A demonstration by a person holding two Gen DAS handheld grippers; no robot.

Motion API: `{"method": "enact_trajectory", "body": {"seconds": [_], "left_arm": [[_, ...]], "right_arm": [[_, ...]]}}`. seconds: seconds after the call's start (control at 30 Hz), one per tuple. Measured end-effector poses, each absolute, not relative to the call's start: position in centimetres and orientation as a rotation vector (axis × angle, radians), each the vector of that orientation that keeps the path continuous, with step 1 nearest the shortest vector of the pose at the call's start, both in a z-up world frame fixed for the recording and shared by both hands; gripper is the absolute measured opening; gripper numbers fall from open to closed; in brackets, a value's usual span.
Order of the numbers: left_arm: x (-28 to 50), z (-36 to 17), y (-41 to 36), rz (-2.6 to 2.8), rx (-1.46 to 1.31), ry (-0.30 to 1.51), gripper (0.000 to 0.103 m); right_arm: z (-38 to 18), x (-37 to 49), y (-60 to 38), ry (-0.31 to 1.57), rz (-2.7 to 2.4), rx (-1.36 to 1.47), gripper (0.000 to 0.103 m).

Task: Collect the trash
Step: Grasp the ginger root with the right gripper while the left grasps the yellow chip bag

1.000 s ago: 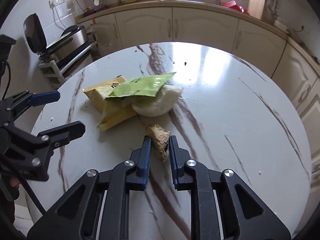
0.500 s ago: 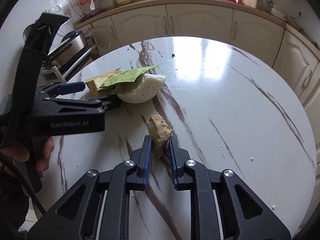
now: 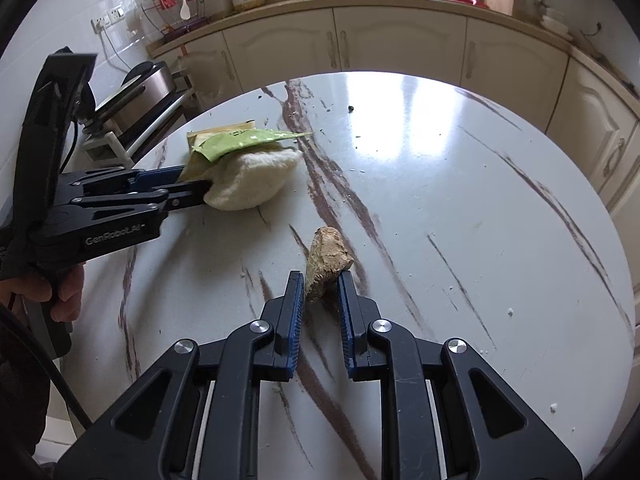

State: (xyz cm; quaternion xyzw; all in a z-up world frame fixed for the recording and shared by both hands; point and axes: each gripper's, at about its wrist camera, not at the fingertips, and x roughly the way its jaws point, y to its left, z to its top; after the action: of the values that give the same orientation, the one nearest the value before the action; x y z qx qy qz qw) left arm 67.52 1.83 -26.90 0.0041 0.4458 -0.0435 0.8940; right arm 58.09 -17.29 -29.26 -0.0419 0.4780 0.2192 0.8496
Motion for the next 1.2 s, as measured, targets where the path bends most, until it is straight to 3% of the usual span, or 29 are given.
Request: {"method": "enact_trajectory", "body": {"seconds": [0.5,0.6,0.77,0.83,0.87,1.07,1.2], "left_arm": [[56.1,-26.0,2.5,-0.294,0.068,0.922,0.029],[53.7,-26.0,1.5,-0.336,0.1,0.918,0.03],[52.5,-25.5,2.1,-0.326,0.027,0.934,0.035],[52.2,-25.0,2.7,-0.287,-0.013,0.928,0.057],[52.2,-24.7,2.9,-0.265,-0.029,0.922,0.06],[54.5,-25.0,2.8,-0.156,-0.145,0.969,0.06],[55.1,-25.1,0.9,-0.103,-0.08,0.966,0.061]], "right_arm": [[-29.2,55.7,-16.2,1.009,0.495,-0.077,0.014],[-29.2,54.7,-15.7,1.017,0.51,-0.078,0.009],[-28.8,52.6,-15.0,0.998,0.52,-0.081,0.009],[-28.6,51.8,-14.8,0.992,0.526,-0.073,0.009],[-28.4,51.5,-14.8,0.987,0.525,-0.072,0.009],[-28.2,49.8,-14.7,0.986,0.538,-0.06,0.009],[-28.2,48.9,-14.6,0.987,0.548,-0.048,0.009]]}}
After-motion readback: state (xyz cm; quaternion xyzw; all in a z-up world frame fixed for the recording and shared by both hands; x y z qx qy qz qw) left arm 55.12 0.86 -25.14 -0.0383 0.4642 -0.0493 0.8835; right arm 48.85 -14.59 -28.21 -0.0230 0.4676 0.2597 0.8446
